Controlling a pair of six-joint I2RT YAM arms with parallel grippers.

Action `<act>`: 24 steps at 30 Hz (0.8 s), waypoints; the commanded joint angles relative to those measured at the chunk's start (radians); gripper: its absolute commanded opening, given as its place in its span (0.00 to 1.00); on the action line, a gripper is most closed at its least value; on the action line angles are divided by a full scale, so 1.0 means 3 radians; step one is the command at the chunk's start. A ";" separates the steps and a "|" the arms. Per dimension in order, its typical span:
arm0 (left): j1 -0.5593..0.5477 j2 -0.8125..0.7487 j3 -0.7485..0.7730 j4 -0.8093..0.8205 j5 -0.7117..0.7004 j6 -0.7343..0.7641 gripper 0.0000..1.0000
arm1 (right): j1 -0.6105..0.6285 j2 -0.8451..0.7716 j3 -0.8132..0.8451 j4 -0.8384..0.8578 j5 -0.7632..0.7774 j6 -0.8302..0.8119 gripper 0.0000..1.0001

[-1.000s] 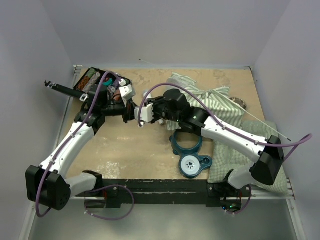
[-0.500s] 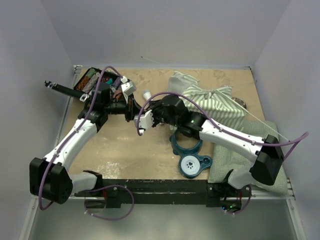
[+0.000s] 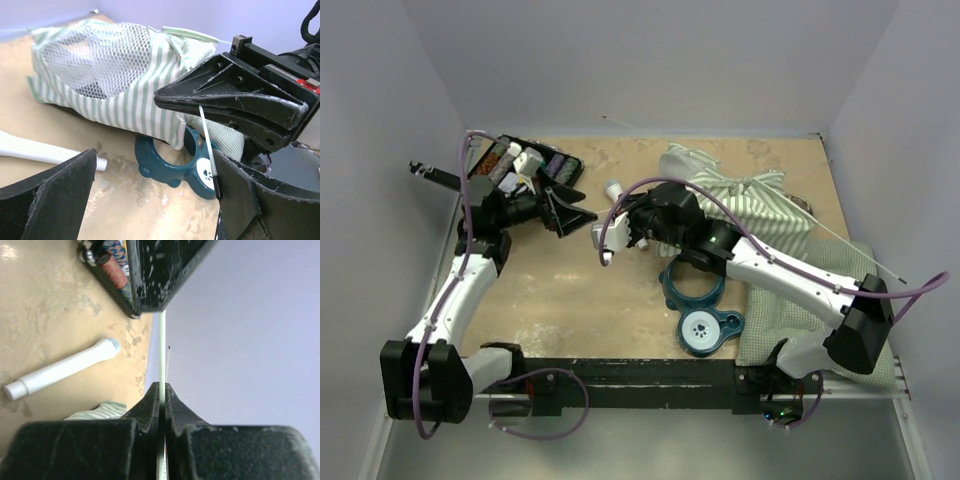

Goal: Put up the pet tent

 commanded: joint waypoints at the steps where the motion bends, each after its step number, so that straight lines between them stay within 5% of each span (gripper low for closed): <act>1: 0.0214 -0.0190 -0.0072 0.0385 -0.0312 -0.0302 0.99 | -0.0140 -0.0163 0.0236 0.0287 -0.0002 0.0063 0.00; 8: 0.0408 -0.0441 -0.0465 0.0486 -0.0232 0.0041 1.00 | -0.0314 -0.0107 0.0420 0.0420 -0.0007 0.0329 0.00; 12: 0.0358 -0.0262 -0.0884 0.1439 0.0061 -0.0453 1.00 | -0.0385 -0.0076 0.0522 0.0517 -0.0007 0.0401 0.00; 19: -0.0373 0.0146 -0.1228 0.2654 -0.0496 -0.0848 0.93 | -0.0406 0.0041 0.0686 0.0589 -0.0038 0.0539 0.00; 24: -0.0803 0.0586 -0.0917 0.2619 -0.0609 -0.0792 0.88 | -0.0406 0.0179 0.0824 0.0635 -0.0027 0.0611 0.00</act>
